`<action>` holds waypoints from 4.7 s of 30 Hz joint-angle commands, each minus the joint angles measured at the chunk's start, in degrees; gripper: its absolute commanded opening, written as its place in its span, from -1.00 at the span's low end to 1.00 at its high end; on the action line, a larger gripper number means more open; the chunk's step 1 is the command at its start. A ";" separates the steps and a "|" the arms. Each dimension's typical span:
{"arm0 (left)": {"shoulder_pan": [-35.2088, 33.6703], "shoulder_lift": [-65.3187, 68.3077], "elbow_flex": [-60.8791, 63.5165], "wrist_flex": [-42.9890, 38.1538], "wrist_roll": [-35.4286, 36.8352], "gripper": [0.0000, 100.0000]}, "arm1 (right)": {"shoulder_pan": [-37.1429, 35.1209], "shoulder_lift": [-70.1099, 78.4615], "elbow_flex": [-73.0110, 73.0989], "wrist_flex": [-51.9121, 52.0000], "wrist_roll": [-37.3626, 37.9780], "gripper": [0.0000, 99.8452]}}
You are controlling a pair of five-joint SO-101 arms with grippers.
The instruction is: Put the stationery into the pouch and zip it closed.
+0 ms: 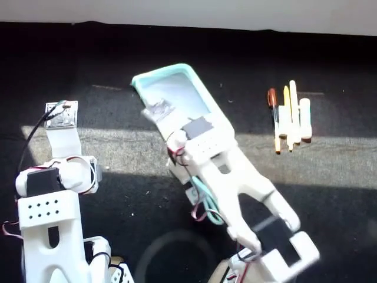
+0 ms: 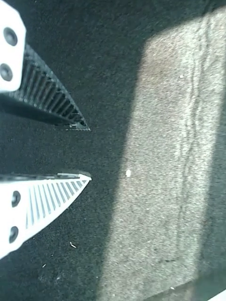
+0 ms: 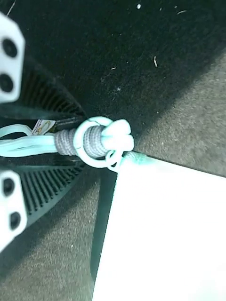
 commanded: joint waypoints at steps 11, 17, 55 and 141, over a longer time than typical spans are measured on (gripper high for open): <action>12.88 -1.01 -1.36 -13.10 0.35 -0.69 | 2.15 -17.01 0.57 -6.90 0.62 -0.99; 12.62 -1.01 -9.45 -13.01 6.51 -0.69 | 1.98 -13.49 -3.74 -11.47 0.62 -0.99; 23.87 -0.48 -1.19 -27.52 10.37 -0.79 | 4.35 -11.21 12.53 -0.31 5.19 -0.99; 24.04 -0.40 -24.66 -18.73 17.32 -0.79 | -3.21 10.33 -60.70 24.22 11.08 -0.99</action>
